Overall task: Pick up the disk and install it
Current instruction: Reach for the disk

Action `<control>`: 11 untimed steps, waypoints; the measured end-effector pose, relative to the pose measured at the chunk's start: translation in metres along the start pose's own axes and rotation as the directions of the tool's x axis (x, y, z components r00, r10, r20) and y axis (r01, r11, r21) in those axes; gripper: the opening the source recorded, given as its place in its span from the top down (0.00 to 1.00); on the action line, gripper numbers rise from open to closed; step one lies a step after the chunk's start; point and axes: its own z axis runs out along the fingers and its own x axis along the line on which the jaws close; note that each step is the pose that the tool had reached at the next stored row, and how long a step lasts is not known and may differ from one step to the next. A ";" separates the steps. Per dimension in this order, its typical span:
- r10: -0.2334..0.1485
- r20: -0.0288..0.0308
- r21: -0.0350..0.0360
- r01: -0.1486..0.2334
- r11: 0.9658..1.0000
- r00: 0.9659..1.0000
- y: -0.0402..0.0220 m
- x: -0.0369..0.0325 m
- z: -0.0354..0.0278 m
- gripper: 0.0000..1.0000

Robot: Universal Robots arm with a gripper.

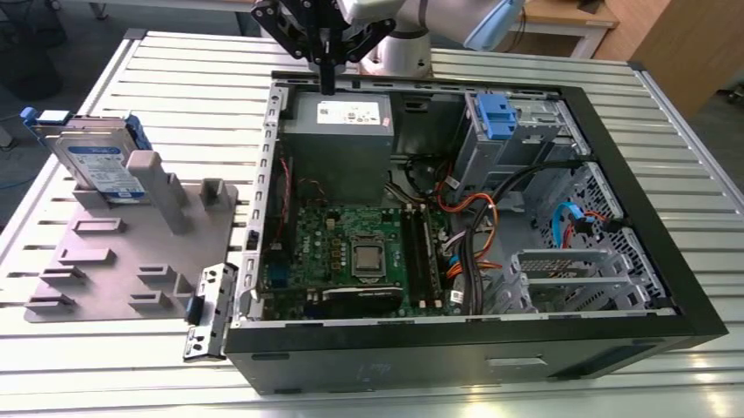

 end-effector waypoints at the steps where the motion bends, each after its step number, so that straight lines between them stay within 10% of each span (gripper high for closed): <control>1: 0.000 0.000 0.000 0.000 1.000 1.000 0.0000 0.0009 -0.0001 0.89; 11: 0.000 0.000 0.000 0.000 1.000 1.000 -0.0005 0.0075 -0.0002 0.89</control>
